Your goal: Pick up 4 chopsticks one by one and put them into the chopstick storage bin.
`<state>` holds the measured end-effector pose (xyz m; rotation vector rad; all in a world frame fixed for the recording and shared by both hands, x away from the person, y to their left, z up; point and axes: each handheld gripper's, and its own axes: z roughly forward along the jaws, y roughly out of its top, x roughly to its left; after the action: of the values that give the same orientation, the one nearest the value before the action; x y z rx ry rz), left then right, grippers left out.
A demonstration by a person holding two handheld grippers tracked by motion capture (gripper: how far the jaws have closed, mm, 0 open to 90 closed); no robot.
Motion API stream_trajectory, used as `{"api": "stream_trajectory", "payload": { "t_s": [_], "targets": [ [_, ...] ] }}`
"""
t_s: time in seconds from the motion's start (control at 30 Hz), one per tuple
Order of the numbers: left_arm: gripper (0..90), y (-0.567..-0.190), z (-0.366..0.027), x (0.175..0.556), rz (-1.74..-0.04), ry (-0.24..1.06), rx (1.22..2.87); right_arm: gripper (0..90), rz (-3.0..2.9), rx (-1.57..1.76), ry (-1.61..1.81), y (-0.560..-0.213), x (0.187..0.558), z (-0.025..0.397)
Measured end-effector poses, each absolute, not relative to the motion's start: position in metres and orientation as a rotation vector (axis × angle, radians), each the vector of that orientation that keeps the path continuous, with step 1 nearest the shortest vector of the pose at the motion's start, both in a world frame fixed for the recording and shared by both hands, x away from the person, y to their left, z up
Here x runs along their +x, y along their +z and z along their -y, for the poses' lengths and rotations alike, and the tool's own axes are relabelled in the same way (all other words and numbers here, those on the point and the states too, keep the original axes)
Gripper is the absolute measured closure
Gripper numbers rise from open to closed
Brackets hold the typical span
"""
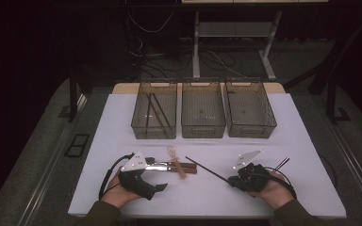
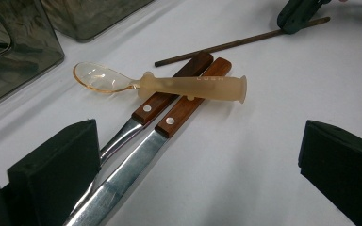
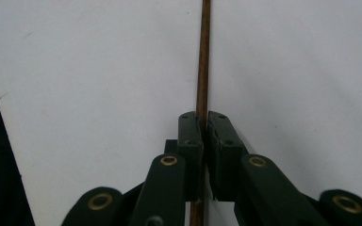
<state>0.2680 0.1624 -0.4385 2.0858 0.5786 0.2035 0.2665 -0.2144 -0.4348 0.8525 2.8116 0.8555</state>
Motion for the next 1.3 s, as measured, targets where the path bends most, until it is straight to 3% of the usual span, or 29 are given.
{"api": "stream_trajectory", "payload": {
  "t_s": [1.3],
  "targets": [
    [0.0,-0.438,-0.162,0.268,-0.577,0.202,2.09,85.2,-2.678,0.93,1.094,-0.402,0.273,0.233]
  ]
}}
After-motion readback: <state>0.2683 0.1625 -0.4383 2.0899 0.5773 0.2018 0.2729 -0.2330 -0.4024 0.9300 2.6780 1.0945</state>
